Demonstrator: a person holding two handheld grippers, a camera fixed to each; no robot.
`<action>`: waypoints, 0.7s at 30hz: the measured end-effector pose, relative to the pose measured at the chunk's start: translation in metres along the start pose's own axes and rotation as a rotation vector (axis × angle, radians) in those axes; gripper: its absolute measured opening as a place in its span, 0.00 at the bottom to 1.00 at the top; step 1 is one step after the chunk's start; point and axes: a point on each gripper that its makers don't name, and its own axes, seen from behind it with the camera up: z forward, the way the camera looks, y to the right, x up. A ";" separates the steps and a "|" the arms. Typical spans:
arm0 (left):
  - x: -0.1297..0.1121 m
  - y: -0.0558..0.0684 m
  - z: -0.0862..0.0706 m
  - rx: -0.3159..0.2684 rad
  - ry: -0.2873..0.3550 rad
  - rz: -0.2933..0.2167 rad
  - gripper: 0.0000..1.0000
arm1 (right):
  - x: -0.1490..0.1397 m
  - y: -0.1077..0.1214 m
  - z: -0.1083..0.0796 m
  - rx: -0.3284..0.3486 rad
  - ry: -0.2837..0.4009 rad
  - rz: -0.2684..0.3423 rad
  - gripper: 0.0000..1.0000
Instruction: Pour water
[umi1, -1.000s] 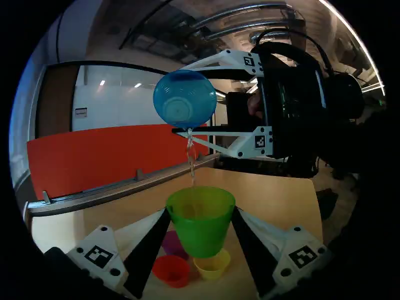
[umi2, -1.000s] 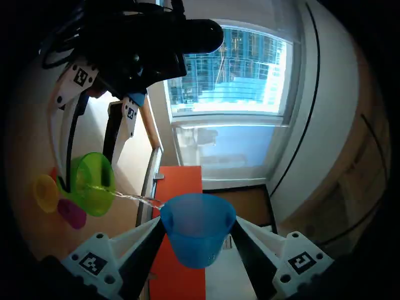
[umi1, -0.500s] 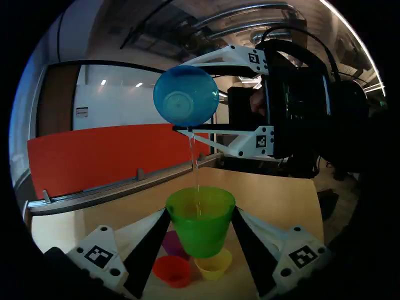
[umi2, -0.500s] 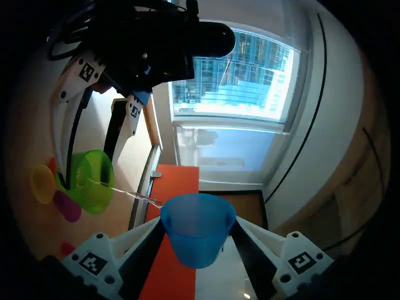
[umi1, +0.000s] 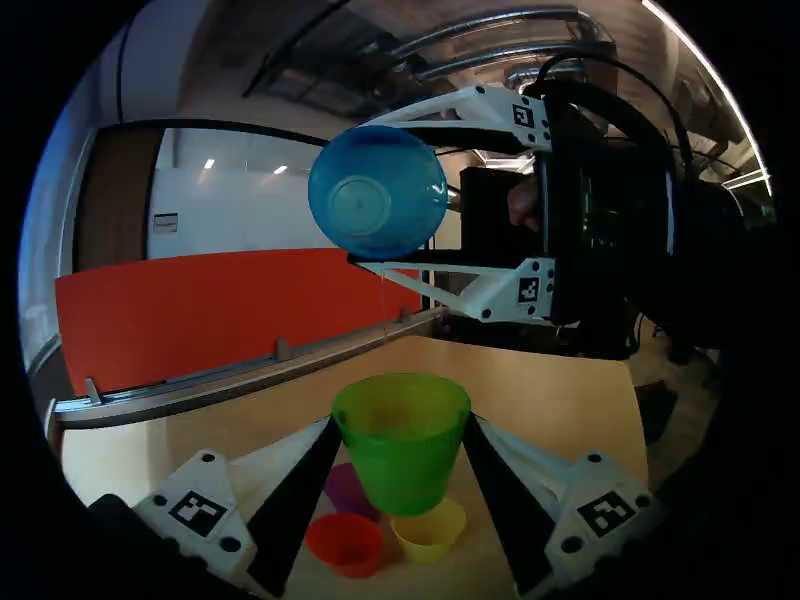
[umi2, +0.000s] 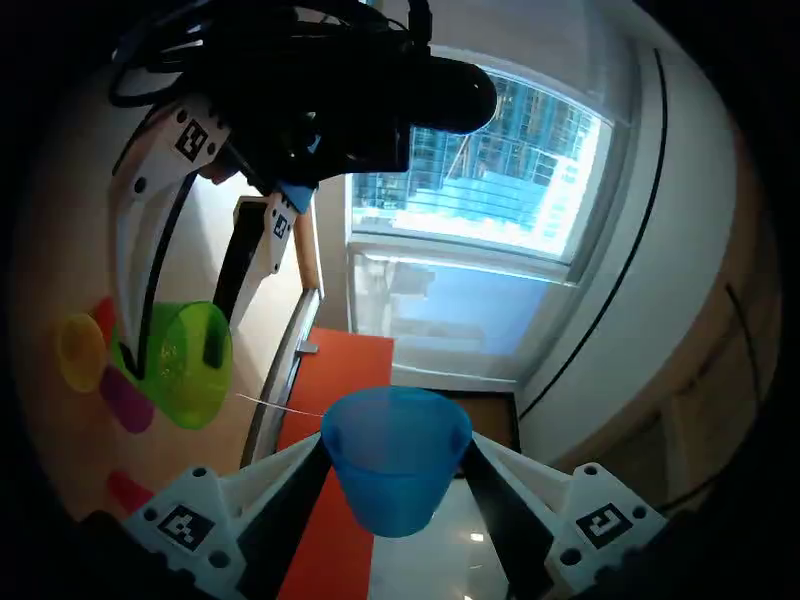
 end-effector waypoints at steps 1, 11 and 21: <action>0.000 0.000 0.000 0.000 0.001 0.000 0.86 | 0.000 0.000 0.000 -0.001 0.000 -0.002 0.89; 0.003 0.000 0.000 0.002 0.005 0.001 0.86 | -0.003 0.002 -0.002 -0.002 0.006 0.046 0.89; 0.005 0.001 -0.003 0.003 0.003 0.010 0.86 | -0.013 0.005 -0.009 0.004 0.018 0.290 0.89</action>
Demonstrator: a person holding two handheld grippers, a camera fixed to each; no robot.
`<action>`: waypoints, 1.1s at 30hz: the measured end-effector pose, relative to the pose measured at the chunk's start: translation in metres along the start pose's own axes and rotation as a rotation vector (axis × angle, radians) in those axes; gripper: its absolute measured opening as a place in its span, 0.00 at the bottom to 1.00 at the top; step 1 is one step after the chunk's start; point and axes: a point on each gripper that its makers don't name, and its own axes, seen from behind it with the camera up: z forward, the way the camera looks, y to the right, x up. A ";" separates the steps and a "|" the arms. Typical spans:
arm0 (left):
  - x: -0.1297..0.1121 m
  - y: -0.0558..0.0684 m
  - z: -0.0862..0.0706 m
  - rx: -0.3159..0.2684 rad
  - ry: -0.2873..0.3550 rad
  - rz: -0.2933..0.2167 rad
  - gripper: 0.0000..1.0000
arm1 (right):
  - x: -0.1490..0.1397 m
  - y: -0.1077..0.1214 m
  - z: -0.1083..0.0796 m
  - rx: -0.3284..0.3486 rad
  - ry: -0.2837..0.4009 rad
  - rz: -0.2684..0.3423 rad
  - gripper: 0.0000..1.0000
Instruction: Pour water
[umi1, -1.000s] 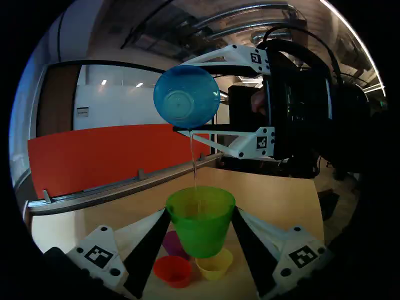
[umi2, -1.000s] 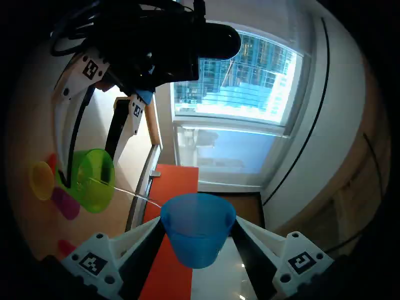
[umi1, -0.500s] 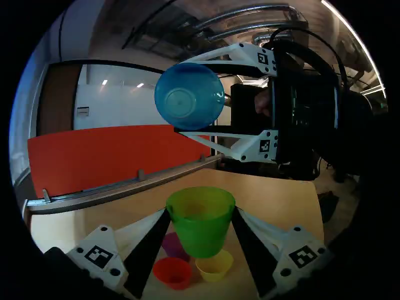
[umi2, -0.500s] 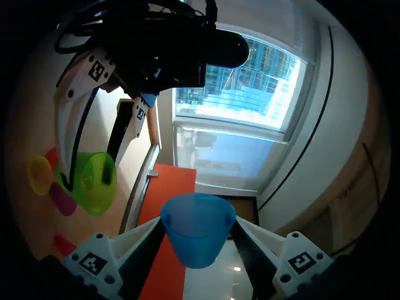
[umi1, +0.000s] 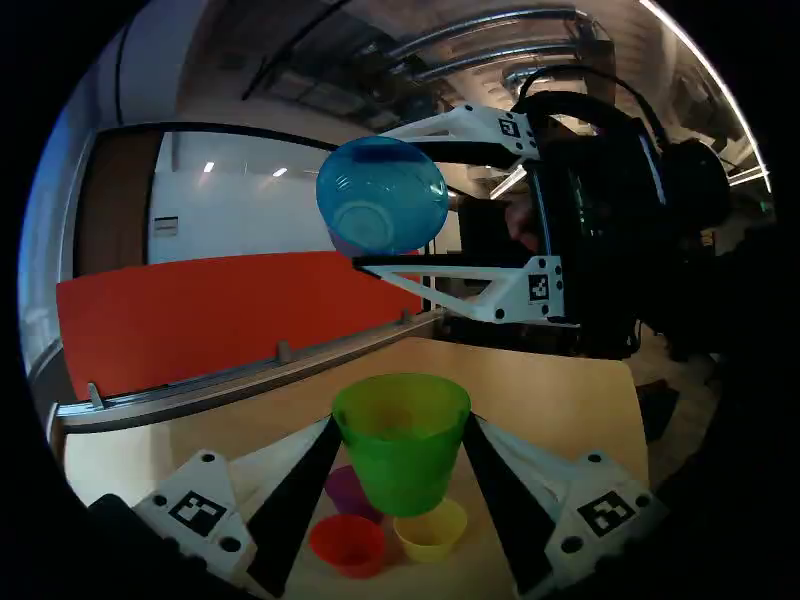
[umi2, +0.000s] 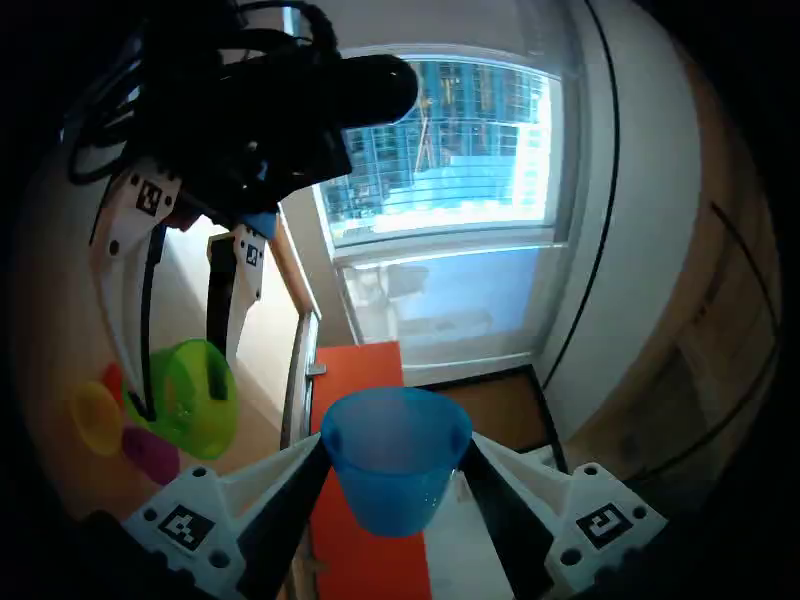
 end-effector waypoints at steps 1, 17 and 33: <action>0.000 0.000 0.000 -0.001 0.000 0.001 0.86 | 0.000 0.001 -0.001 0.000 0.000 0.036 0.89; 0.004 -0.002 -0.004 0.003 -0.006 0.011 0.86 | -0.007 -0.006 -0.015 0.032 -0.015 0.563 0.89; -0.001 -0.015 -0.009 0.026 -0.020 0.003 0.86 | -0.015 -0.032 -0.029 0.103 -0.056 1.010 0.89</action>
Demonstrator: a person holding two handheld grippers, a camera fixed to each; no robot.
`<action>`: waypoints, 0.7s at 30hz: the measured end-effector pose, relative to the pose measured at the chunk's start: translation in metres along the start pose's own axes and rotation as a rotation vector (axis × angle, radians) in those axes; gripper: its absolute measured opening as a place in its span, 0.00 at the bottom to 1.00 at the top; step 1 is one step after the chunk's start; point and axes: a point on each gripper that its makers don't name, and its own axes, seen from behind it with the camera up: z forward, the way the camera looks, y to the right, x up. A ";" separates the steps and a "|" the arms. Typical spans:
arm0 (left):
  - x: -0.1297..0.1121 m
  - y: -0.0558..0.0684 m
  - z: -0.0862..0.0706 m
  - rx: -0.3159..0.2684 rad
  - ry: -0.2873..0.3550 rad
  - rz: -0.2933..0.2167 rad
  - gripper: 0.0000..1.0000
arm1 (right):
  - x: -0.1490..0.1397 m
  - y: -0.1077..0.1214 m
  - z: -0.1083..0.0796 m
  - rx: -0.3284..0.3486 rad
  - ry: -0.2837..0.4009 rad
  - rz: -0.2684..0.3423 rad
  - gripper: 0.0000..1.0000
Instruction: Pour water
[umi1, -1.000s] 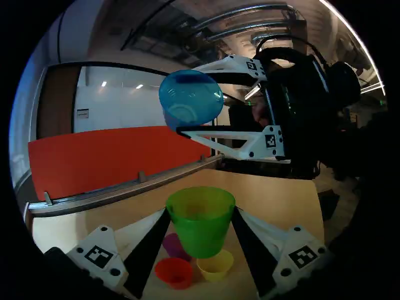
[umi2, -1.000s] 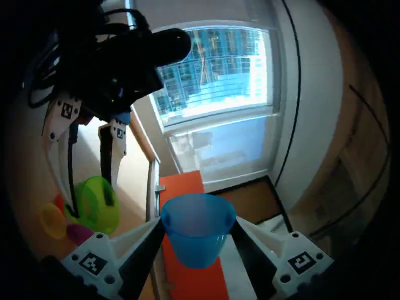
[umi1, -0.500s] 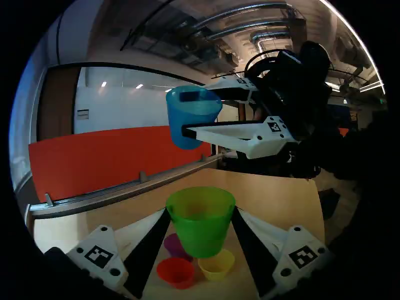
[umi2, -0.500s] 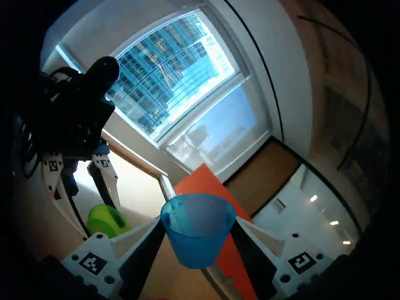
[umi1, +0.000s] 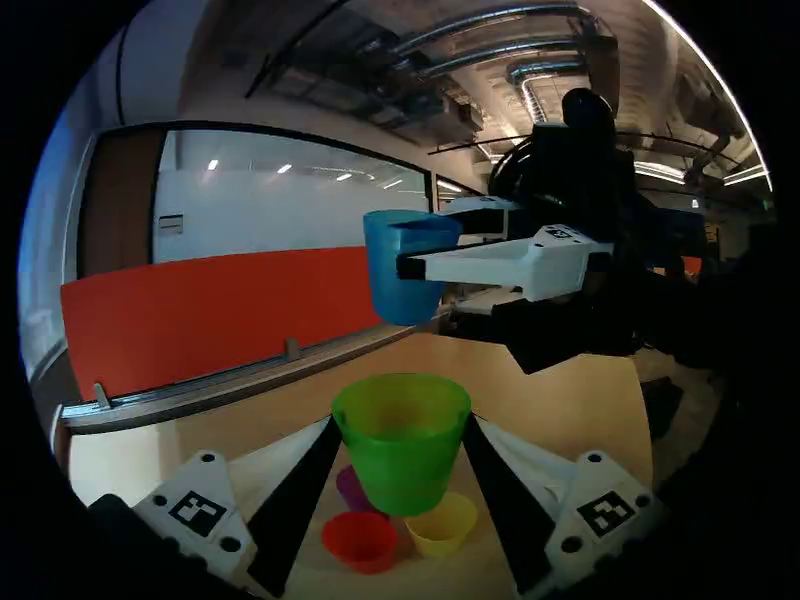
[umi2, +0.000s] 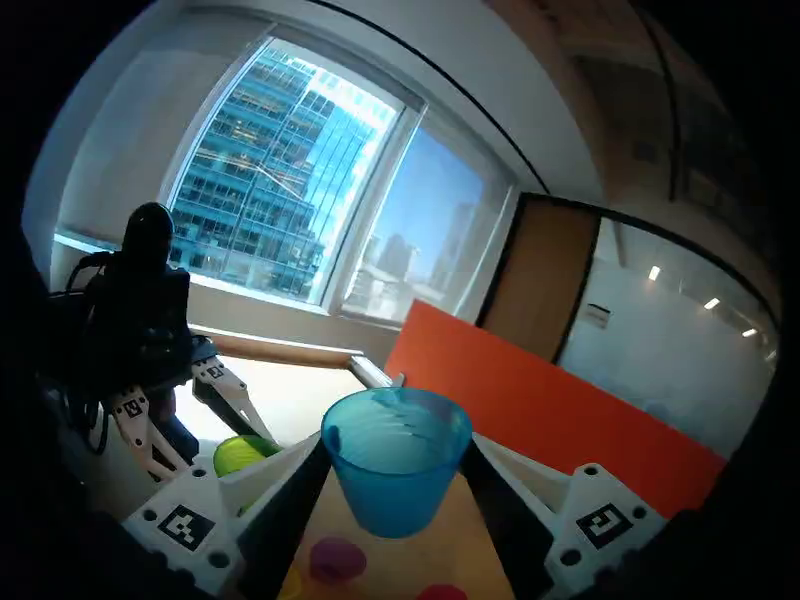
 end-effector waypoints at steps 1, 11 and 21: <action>0.000 -0.002 -0.001 0.005 -0.001 0.000 0.86 | -0.003 0.001 -0.001 -0.001 -0.007 0.008 0.89; -0.008 -0.026 -0.010 0.057 -0.019 0.000 0.86 | -0.039 0.013 -0.013 -0.008 -0.050 0.067 0.89; -0.025 -0.052 -0.023 0.116 -0.059 0.004 0.86 | -0.080 0.022 -0.026 -0.002 -0.097 0.140 0.89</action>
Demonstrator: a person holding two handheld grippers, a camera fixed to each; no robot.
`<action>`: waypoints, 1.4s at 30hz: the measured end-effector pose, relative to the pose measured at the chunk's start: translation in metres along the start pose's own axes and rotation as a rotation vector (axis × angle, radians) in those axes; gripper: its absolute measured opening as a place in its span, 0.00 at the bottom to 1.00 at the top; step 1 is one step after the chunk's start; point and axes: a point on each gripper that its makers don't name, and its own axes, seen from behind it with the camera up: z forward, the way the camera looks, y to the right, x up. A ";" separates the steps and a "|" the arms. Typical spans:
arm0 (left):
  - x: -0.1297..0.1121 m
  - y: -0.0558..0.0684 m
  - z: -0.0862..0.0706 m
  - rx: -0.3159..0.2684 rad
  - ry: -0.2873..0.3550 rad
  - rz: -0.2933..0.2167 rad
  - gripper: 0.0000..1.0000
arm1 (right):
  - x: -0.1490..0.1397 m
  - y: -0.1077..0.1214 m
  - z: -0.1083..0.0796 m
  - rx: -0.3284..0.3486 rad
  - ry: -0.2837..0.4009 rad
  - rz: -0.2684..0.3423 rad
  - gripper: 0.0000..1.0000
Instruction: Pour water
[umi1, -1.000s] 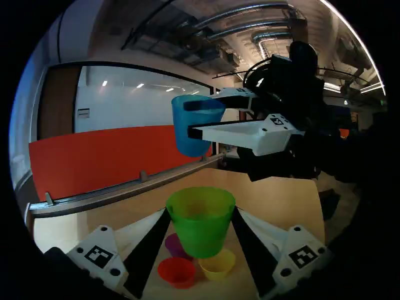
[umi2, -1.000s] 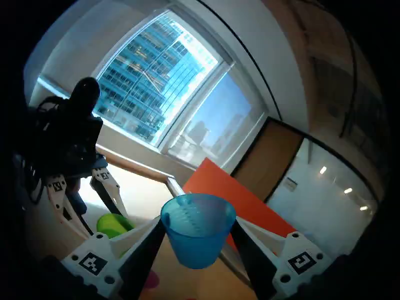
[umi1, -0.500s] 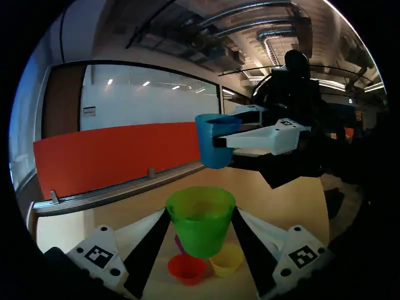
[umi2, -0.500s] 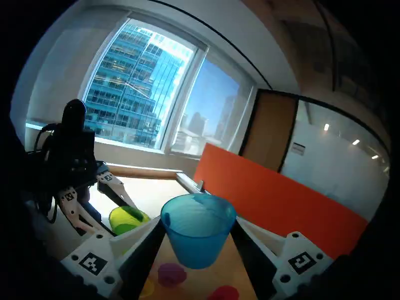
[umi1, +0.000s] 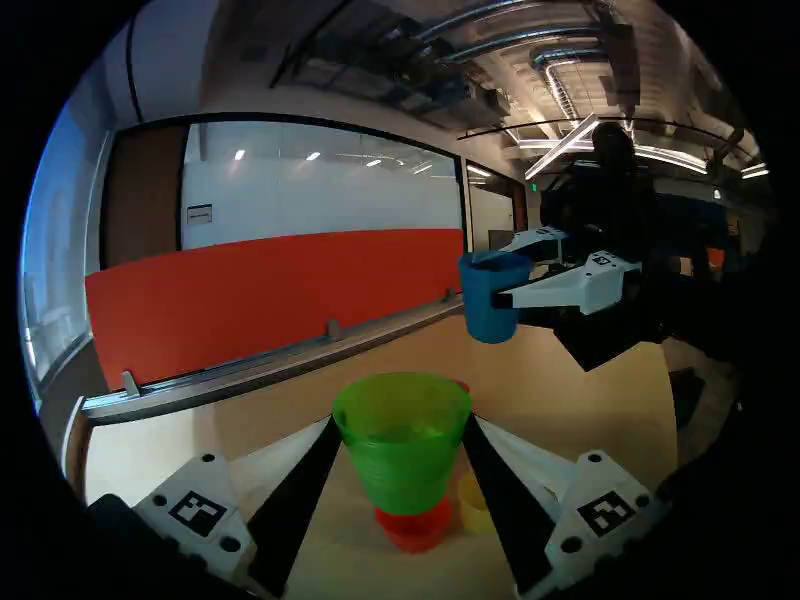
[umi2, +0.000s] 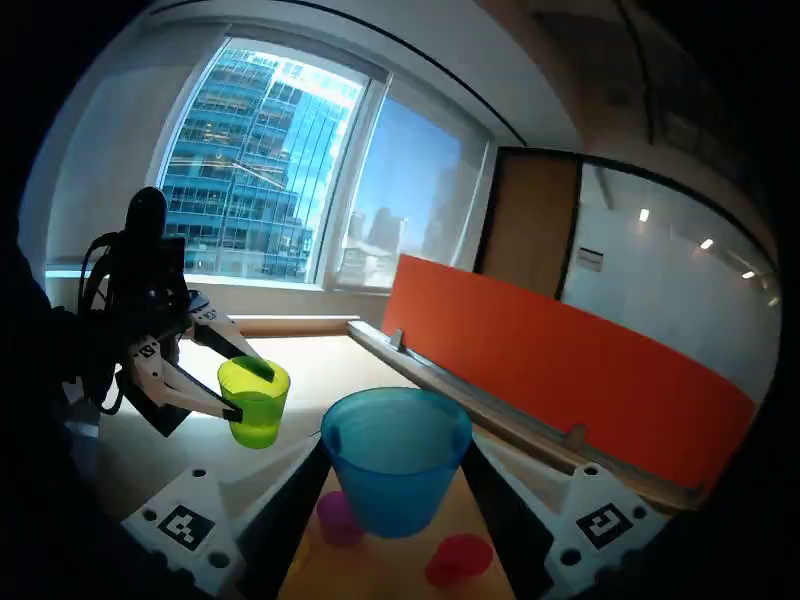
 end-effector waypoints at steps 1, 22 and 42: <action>-0.002 -0.003 -0.001 0.007 -0.006 0.001 0.86 | -0.004 0.001 -0.001 0.001 -0.006 0.007 0.89; -0.052 -0.033 -0.013 0.060 -0.120 -0.001 0.86 | -0.072 0.008 0.000 0.027 -0.091 0.124 0.90; -0.114 -0.038 -0.011 0.036 -0.320 0.027 0.86 | -0.136 -0.007 0.014 0.084 -0.207 0.179 0.90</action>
